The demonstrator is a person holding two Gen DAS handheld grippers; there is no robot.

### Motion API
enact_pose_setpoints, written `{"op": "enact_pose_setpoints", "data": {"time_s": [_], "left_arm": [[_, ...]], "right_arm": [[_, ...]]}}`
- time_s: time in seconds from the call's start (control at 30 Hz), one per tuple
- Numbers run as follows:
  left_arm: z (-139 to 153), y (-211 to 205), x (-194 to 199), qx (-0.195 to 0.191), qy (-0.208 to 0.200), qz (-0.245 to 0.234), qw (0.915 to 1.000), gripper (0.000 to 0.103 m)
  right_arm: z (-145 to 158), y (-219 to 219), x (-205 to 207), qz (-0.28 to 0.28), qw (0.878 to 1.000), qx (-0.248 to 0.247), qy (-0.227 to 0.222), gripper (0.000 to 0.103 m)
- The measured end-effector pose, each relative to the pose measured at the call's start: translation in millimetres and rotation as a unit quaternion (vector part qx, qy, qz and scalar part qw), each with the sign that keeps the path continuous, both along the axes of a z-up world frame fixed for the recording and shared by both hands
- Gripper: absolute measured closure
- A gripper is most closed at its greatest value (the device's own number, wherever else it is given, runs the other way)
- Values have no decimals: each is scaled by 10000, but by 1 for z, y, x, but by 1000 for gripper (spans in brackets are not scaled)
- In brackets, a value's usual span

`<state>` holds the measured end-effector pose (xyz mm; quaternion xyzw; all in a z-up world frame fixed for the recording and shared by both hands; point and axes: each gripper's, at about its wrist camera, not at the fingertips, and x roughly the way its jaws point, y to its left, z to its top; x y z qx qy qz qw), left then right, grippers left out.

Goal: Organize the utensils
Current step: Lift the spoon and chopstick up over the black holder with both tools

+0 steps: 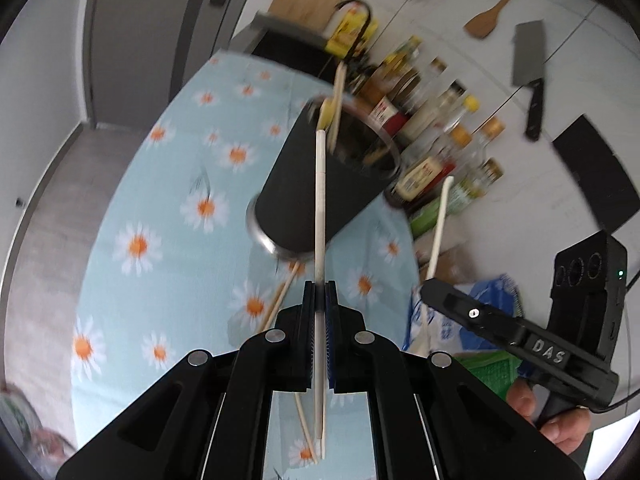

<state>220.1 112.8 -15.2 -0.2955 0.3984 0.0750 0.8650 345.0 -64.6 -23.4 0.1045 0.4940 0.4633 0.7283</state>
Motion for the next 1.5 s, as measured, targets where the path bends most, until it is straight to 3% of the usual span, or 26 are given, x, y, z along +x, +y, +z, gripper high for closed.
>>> {"op": "enact_pose_setpoints", "data": {"time_s": [0.37, 0.5, 0.73, 1.1, 1.3, 1.5], "left_arm": [[57, 25, 25, 356, -882, -202, 9953, 99], [77, 29, 37, 632, -1233, -267, 9900, 99], [96, 35, 59, 793, -1777, -361, 9802, 99], [105, 39, 85, 1123, -2481, -467, 9611, 99], [103, 40, 93, 1214, -2763, -525, 9519, 99], [83, 44, 107, 1210, -2615, -556, 9560, 99]], "right_arm": [[31, 21, 28, -224, 9988, 269, -332, 95], [48, 25, 38, -361, 9965, 398, -633, 95], [77, 31, 53, -547, 9869, 839, -1268, 95], [96, 38, 77, -757, 9707, 1281, -1885, 95], [85, 48, 97, -712, 9746, 1272, -1702, 95], [66, 56, 103, -703, 9782, 1081, -1630, 95]]}}
